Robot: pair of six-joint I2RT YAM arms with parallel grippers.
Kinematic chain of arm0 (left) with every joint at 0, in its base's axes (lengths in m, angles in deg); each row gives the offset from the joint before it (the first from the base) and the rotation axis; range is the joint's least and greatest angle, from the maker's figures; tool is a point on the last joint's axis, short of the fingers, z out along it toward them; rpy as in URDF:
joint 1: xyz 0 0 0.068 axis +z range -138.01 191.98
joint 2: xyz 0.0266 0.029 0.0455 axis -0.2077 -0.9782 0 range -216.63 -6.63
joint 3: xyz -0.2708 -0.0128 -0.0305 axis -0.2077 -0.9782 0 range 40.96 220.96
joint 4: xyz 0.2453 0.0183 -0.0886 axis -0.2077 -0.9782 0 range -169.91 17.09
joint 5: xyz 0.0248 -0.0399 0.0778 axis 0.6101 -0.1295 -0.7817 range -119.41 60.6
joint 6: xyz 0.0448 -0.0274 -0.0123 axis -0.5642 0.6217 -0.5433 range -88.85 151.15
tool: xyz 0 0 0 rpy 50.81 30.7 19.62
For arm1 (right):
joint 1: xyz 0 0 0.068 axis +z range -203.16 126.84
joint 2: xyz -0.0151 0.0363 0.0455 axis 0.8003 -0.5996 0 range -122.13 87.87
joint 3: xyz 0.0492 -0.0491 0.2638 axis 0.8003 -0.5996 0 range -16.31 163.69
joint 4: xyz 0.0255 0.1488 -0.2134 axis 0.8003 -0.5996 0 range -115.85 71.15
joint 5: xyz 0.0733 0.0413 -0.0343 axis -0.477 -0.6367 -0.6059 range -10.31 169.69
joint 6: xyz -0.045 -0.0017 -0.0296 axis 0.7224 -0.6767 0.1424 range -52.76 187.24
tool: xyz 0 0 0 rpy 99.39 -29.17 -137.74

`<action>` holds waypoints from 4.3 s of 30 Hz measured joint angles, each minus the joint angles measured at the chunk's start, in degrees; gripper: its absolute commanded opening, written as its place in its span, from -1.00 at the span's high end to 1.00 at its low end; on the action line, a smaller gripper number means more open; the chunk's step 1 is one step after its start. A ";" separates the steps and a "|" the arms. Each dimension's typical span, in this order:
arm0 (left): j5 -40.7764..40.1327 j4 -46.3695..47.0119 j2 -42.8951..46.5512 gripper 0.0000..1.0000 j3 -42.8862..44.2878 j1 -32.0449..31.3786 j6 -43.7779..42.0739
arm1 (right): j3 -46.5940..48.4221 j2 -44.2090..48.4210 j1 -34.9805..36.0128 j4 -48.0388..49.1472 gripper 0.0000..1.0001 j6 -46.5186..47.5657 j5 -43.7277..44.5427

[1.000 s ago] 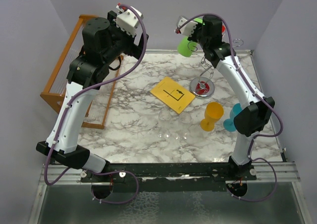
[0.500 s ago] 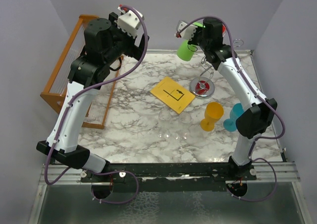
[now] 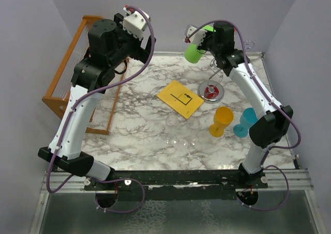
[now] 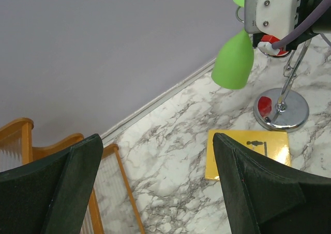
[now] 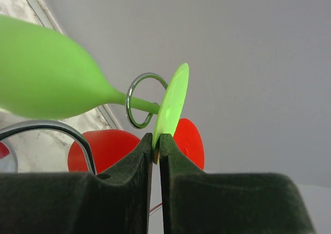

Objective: Place the wine glass upside down on the wine glass rack

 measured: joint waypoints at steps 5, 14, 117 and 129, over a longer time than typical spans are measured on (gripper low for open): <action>0.15 0.00 0.00 -0.82 -0.46 0.00 -0.04 | -0.94 0.22 0.02 0.15 0.73 0.00 0.04; 0.20 -0.09 0.00 -0.82 -1.46 0.00 -0.48 | -2.01 0.74 0.20 0.15 0.63 -0.02 0.04; 13.51 -28.63 -11.45 0.94 -16.90 -23.80 -28.61 | -9.29 27.30 -6.23 -5.99 -0.60 -35.47 -17.07; 5.60 -32.52 -11.19 1.00 -15.96 -23.98 -29.81 | -9.49 27.30 -6.86 -5.99 -0.60 -35.23 -17.27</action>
